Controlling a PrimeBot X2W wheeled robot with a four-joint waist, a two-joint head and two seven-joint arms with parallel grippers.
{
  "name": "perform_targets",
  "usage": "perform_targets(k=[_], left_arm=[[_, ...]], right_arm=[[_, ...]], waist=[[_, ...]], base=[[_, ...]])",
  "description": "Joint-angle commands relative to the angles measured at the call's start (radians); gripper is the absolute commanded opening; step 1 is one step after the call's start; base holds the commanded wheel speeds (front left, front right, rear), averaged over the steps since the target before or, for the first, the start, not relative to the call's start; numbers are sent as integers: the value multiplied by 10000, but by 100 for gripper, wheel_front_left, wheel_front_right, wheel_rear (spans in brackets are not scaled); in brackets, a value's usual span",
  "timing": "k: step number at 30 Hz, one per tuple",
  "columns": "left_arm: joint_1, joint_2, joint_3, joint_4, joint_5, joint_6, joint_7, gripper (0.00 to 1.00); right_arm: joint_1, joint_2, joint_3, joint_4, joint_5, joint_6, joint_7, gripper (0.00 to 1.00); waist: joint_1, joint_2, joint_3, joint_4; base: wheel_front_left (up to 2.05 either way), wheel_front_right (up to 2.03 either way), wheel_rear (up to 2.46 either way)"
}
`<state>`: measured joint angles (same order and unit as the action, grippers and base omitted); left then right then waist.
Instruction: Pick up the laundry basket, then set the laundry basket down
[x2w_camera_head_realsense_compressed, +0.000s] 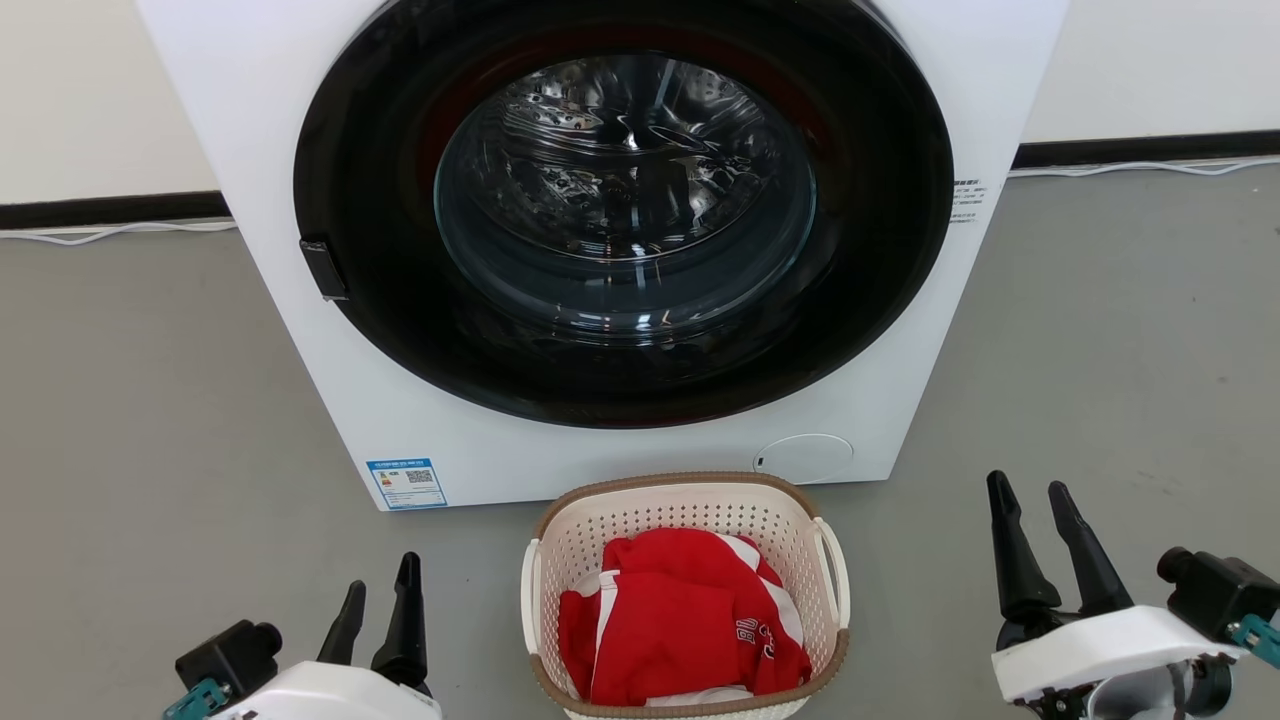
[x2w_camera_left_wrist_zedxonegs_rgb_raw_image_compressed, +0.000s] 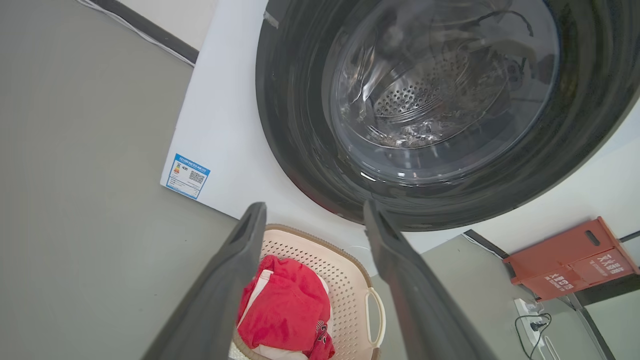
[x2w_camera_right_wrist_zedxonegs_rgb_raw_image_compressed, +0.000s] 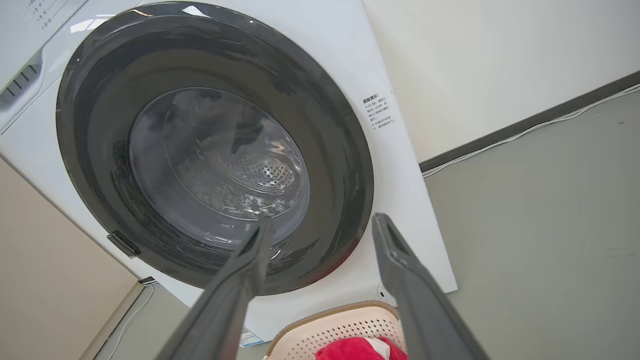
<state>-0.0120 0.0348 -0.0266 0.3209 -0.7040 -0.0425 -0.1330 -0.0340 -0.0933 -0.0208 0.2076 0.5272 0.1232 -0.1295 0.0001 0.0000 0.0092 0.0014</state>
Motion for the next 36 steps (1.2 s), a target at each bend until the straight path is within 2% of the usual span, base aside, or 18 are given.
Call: perform_targets(k=[1, 36], left_arm=[[-524, 99, 152, -313, 410, 115, -144, 100], [-636, 149, -78, -265, 4355, 378, -1188, 100]], right_arm=[[-98, -102, 206, -315, -392, 52, -205, 100], [-189, -90, 220, 60, -4199, 73, -1225, 100]], waist=[[-1, 0, -1, -3], [-1, 0, 73, 34]], base=[[0, 0, 0], [0, 0, 0]])
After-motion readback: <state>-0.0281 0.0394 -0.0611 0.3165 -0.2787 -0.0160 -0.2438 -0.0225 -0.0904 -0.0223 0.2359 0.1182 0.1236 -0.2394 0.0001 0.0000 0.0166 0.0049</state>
